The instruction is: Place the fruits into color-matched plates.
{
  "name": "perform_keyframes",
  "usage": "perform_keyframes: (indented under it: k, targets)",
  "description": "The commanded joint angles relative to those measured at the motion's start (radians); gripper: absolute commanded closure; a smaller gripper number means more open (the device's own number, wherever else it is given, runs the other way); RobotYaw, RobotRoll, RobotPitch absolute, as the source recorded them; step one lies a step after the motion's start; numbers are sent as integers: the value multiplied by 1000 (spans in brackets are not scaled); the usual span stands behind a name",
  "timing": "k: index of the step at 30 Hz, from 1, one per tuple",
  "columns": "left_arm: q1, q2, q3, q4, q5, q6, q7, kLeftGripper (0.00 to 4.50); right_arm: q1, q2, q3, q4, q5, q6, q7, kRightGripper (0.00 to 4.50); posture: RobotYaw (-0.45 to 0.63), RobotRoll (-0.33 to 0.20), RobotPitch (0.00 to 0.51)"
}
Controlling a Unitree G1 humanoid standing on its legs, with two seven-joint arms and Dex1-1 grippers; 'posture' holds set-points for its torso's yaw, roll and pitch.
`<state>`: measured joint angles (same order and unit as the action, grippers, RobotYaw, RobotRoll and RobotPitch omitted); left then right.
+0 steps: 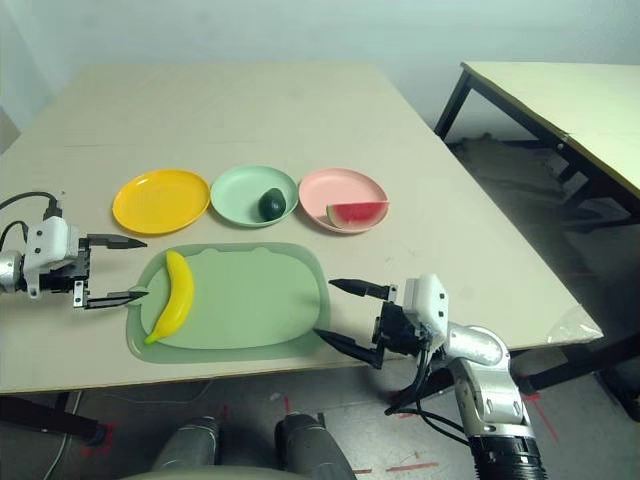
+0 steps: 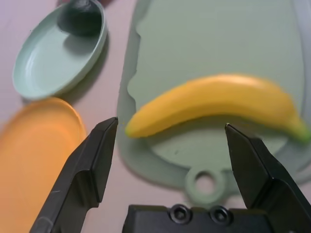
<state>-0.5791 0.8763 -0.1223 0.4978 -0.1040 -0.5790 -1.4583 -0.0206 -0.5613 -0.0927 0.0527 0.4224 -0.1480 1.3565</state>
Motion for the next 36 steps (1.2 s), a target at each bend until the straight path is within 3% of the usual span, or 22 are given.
perform_keyframes:
  k: [1,6,10,24,27,34,36]
  targets:
    - [-133,-8,-125,107,111,-282,-99,0,-9,-17,16,17,22,0,32,78,22,0,48]
    - [-331,-74,-290,266,128,-516,-156,0,20,-20,21,-13,33,9,26,78,-26,0,41]
    - [-422,-123,-386,412,171,-660,-156,0,44,-22,10,-35,37,8,-8,78,-54,0,38]
    - [-509,-272,-526,669,341,-849,-22,0,127,-18,9,-117,39,11,-110,78,-135,0,35]
    - [-502,-295,-537,685,335,-824,-16,586,140,-18,5,-131,41,23,-137,0,-138,0,35]
    - [-493,-296,-518,706,322,-761,-15,2844,156,-5,22,-160,37,27,-179,0,-135,0,32]
    - [-491,-292,-493,705,285,-724,-31,2853,161,-4,26,-166,36,27,-184,0,-131,0,32]
